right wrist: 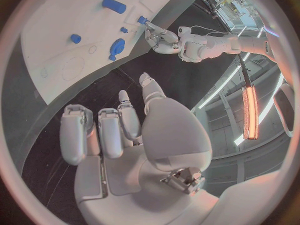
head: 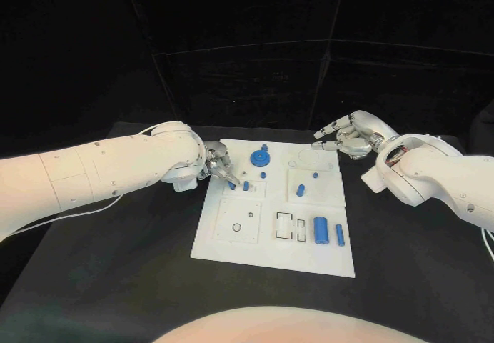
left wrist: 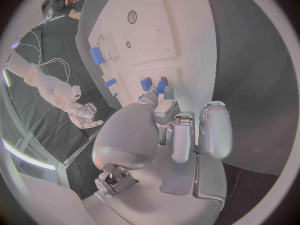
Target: Assemble the parts on the task board
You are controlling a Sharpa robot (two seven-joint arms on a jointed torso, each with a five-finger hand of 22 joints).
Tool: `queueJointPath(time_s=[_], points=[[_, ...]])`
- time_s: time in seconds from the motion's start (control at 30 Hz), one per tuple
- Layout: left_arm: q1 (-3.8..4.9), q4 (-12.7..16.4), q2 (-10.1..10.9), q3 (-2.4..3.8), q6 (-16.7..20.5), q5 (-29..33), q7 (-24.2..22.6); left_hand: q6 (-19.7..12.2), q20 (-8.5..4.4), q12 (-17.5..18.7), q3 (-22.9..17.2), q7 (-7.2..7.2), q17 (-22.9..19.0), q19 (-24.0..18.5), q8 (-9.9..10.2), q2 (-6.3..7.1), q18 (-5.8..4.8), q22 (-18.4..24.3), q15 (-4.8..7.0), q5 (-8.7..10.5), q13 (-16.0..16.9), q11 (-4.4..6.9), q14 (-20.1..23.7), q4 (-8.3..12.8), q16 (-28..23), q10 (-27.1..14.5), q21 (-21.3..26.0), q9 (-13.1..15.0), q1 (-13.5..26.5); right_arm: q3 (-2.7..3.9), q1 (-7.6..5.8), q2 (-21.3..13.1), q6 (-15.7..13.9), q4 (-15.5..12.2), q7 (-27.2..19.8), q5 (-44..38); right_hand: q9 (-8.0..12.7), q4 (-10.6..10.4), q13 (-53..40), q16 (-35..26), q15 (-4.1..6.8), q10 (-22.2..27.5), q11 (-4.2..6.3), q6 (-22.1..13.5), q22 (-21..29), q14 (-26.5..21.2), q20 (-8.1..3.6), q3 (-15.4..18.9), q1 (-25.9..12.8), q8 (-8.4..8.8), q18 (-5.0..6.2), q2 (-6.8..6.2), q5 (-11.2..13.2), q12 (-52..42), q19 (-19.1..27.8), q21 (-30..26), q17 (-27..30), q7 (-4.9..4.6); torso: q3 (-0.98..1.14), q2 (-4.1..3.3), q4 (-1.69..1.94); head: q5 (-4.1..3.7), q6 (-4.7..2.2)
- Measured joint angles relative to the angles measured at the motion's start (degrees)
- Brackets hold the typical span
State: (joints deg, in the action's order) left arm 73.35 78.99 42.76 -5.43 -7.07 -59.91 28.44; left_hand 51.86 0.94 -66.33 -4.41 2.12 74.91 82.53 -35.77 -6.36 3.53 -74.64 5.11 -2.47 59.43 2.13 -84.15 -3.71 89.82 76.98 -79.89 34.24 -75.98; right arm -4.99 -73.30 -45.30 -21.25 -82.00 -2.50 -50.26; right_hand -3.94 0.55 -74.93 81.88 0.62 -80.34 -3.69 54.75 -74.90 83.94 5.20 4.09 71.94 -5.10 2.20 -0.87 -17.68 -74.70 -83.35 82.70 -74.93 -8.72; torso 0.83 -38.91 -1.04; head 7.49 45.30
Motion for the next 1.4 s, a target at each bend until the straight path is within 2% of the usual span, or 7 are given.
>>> queueJointPath(time_s=[0.67, 1.17, 1.4], points=[[0.07, -0.4, -0.5, -0.26, -1.3, -0.1, 0.4, 0.1, 0.0, 0.2, -0.6, -0.05, 0.0, 0.0, 0.0, -0.03, 0.0, 0.1, 0.0, 0.17, -0.1, -0.01, 0.0, -0.1, 0.0, 0.0, 0.0, 0.1, 0.0, 0.0, 0.0, 0.1, 0.0, 0.0, 0.0, 0.0, 0.0, 0.0, 0.0, 0.0, 0.0, 0.0, 0.0, 0.0, 0.0, 0.0, 0.0, 0.0, 0.0, 0.0, 0.0, 0.0, 0.0, 0.0, 0.0, 0.0, 0.0, 0.0, -0.01, -0.02, -0.01, 0.03, 0.25], [0.24, -2.4, -2.0, -1.05, -1.4, 0.0, 0.4, 0.4, 0.0, 0.2, -0.9, -0.1, 0.0, 0.0, -0.5, 0.18, 0.0, 0.1, 0.0, -0.01, -0.1, 0.06, 0.0, -0.3, 0.0, 0.2, 0.0, 0.3, 0.6, 0.0, 0.0, 0.1, 0.0, 0.0, 0.0, 0.0, 0.0, -0.2, 0.0, 0.0, 0.0, 0.0, 0.0, 0.0, 0.0, 0.0, 0.0, 0.2, 0.0, 0.0, 0.0, 0.0, -0.3, 0.0, 0.0, 0.0, 0.0, 0.0, 0.02, -0.04, -0.07, -0.19, 0.57], [0.44, -2.8, -2.3, -1.38, -1.7, 0.1, 0.3, 0.2, 0.0, 0.5, -1.4, -0.3, 0.0, 0.0, -0.7, 0.84, 0.0, 0.3, 0.0, -0.01, -0.3, 0.06, 0.0, -0.5, 0.0, 0.2, 0.0, 0.2, 1.6, 0.0, 0.0, 0.1, 0.1, 0.0, 0.0, 0.0, 0.0, -0.2, 0.0, 0.0, 0.0, 0.0, 0.0, 0.0, 0.0, 0.0, 0.0, 0.2, 0.0, 0.0, 0.0, 0.0, -0.3, 0.0, 0.0, 0.0, 0.0, 0.0, 0.02, -0.04, -0.06, -0.33, 0.71]])
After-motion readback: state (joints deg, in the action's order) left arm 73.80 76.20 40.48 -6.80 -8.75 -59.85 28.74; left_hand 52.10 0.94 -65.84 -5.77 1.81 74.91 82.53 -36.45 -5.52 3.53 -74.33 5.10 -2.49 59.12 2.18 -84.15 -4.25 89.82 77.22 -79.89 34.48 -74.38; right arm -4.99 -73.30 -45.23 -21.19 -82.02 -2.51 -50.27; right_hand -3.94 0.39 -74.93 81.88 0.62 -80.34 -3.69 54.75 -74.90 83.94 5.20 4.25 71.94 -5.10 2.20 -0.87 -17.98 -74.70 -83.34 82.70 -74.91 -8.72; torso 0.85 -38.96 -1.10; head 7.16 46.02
